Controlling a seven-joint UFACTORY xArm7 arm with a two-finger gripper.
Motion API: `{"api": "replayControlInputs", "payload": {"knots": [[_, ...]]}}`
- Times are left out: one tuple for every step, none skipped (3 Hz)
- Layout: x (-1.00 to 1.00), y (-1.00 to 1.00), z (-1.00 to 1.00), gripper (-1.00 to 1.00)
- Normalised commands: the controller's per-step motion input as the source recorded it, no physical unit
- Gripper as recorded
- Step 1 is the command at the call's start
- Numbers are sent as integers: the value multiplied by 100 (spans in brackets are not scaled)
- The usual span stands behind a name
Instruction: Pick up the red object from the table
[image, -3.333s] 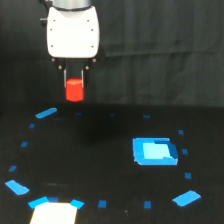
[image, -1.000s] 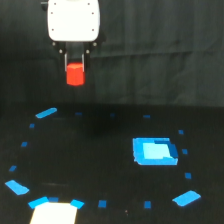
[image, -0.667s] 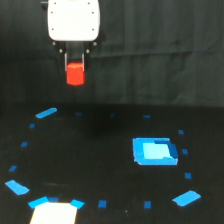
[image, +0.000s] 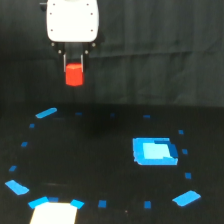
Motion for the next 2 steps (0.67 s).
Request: {"api": "replayControlInputs", "payload": {"knots": [[-2, -19, 23, -100], [8, -25, 100, -100]]}}
